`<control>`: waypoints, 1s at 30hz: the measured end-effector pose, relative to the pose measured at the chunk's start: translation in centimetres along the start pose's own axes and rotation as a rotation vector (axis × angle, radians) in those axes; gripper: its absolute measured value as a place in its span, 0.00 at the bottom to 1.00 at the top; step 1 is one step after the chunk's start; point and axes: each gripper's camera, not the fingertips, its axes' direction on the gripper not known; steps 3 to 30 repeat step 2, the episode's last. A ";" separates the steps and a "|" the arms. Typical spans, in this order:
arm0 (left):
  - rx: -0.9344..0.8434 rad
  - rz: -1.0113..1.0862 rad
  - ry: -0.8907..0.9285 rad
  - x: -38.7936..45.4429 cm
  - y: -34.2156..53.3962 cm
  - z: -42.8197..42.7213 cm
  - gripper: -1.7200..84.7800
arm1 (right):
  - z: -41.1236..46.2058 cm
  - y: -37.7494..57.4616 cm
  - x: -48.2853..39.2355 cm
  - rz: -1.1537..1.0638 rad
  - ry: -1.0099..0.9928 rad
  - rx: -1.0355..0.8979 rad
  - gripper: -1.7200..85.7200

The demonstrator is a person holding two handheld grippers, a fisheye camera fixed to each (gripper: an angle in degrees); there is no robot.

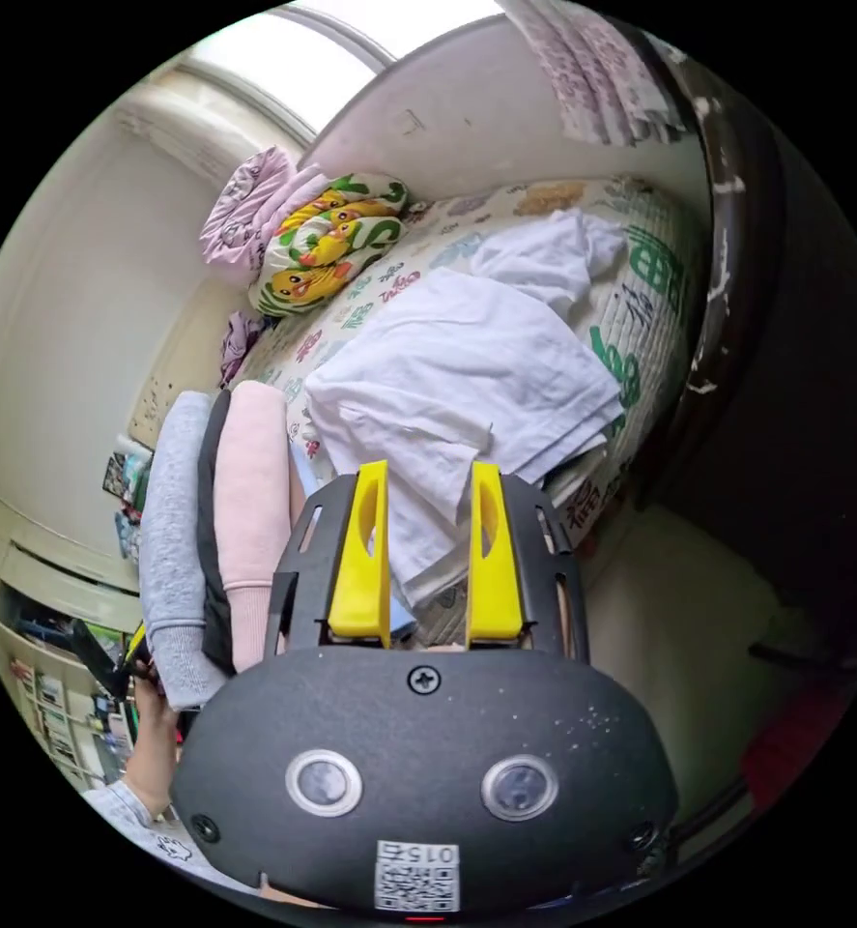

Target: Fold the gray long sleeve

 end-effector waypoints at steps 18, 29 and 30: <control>-0.014 -0.008 0.006 -0.5 -0.5 0.1 0.12 | 1.0 -0.1 1.0 0.037 -0.009 -0.035 0.17; -0.014 -0.008 0.006 -0.5 -0.5 0.1 0.12 | 1.0 -0.1 1.0 0.037 -0.009 -0.035 0.17; -0.014 -0.008 0.006 -0.5 -0.5 0.1 0.12 | 1.0 -0.1 1.0 0.037 -0.009 -0.035 0.17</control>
